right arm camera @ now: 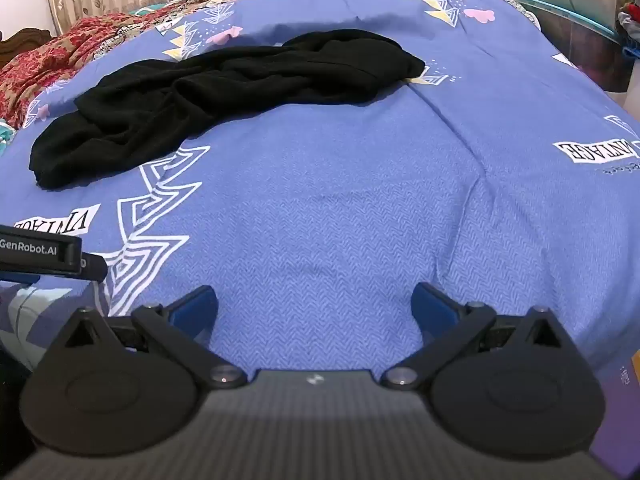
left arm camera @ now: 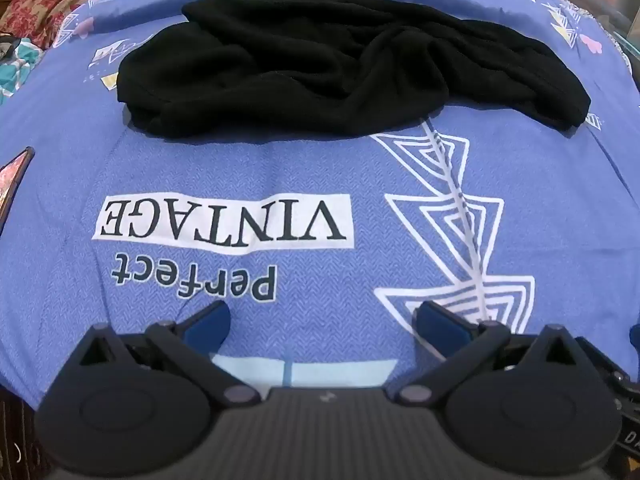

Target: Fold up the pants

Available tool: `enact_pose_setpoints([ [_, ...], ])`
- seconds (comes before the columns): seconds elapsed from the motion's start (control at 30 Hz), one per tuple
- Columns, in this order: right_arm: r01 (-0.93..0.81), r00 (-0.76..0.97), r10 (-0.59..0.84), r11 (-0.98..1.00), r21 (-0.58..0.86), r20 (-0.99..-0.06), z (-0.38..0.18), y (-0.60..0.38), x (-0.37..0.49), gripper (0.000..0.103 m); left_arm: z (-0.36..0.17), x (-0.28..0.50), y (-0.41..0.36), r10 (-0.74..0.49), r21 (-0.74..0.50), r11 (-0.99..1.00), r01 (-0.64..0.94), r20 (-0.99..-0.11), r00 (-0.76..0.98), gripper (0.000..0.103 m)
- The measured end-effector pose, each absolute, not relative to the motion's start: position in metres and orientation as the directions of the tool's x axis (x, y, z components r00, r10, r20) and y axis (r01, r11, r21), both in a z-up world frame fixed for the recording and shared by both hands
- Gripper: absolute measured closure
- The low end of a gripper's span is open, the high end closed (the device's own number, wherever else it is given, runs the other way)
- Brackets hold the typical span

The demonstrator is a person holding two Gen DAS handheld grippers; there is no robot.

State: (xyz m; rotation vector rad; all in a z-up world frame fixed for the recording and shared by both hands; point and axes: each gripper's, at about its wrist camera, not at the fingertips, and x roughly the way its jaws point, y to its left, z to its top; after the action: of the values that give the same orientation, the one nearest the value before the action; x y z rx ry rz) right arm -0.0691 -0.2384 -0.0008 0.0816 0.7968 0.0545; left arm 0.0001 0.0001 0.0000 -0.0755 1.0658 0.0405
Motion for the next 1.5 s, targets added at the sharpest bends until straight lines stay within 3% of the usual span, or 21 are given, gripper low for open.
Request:
enact_pose_setpoints([
  [0.2,-0.021,0.697,0.079,0.996,0.089,-0.712,0.000,-0.237,-0.069,0.000,0.000,-0.004,0.002,-0.028,-0.055,0.998,-0.039,-0.863,0.505,0.000],
  [0.3,-0.014,0.708,0.074,0.996,0.091,-0.702,0.004,-0.238,-0.070,0.002,0.007,-0.020,0.011,-0.085,-0.069,0.996,0.049,-0.838,0.539,0.001],
  [0.33,-0.008,0.721,0.071,0.996,0.094,-0.689,0.008,-0.239,-0.072,0.014,0.014,-0.023,0.021,-0.100,-0.090,0.995,0.044,-0.823,0.559,0.009],
  [0.43,-0.011,0.758,0.092,0.992,0.128,-0.645,0.021,-0.246,-0.067,0.039,0.041,-0.016,0.062,-0.089,-0.163,0.985,-0.059,-0.767,0.635,0.012],
  [0.53,-0.002,0.791,0.133,0.976,0.216,-0.597,0.038,-0.260,-0.039,0.052,0.055,0.014,0.108,-0.113,-0.286,0.944,-0.166,-0.750,0.652,0.014],
  [0.63,0.016,0.810,0.172,0.949,0.314,-0.561,0.050,-0.271,0.002,0.052,0.047,0.054,0.150,-0.174,-0.441,0.848,-0.293,-0.756,0.631,0.014],
  [0.8,0.162,0.809,0.176,0.850,0.501,-0.561,0.035,-0.308,0.072,0.048,0.019,0.100,0.183,-0.187,-0.548,0.706,-0.448,-0.755,0.629,0.012],
  [0.87,0.219,0.794,0.159,0.825,0.520,-0.587,0.020,-0.318,0.091,0.047,0.026,0.106,0.174,-0.162,-0.547,0.717,-0.432,-0.734,0.660,0.024],
  [0.93,0.281,0.790,0.099,0.819,0.501,-0.605,0.014,-0.326,0.104,0.046,0.024,0.120,0.166,-0.157,-0.507,0.755,-0.417,-0.756,0.635,0.091],
  [1.07,0.272,0.800,0.111,0.808,0.522,-0.589,0.023,-0.339,0.128,0.044,0.032,0.111,0.162,-0.207,-0.538,0.772,-0.339,-0.717,0.666,0.093],
  [1.13,0.231,0.789,0.134,0.839,0.493,-0.599,0.032,-0.336,0.151,0.095,0.050,0.093,0.160,-0.224,-0.543,0.793,-0.275,-0.681,0.697,0.093],
  [1.17,0.215,0.789,0.139,0.850,0.481,-0.599,0.040,-0.333,0.165,0.096,0.059,0.082,0.160,-0.240,-0.555,0.793,-0.252,-0.664,0.708,0.093],
  [1.27,0.105,0.858,0.125,0.906,0.409,-0.498,0.078,-0.318,0.191,0.096,0.082,0.039,0.175,-0.259,-0.588,0.783,-0.204,-0.605,0.753,0.093],
  [1.37,0.010,0.887,0.141,0.947,0.322,-0.441,0.101,-0.295,0.188,0.084,0.093,0.008,0.192,-0.228,-0.606,0.753,-0.258,-0.607,0.761,0.093],
  [1.43,0.014,0.882,0.154,0.936,0.353,-0.445,0.095,-0.296,0.168,0.049,0.093,-0.005,0.201,-0.232,-0.630,0.721,-0.289,-0.612,0.756,0.093],
  [1.5,0.057,0.870,0.170,0.897,0.438,-0.462,0.081,-0.313,0.149,0.045,0.092,-0.012,0.202,-0.242,-0.633,0.716,-0.294,-0.621,0.746,0.093],
])
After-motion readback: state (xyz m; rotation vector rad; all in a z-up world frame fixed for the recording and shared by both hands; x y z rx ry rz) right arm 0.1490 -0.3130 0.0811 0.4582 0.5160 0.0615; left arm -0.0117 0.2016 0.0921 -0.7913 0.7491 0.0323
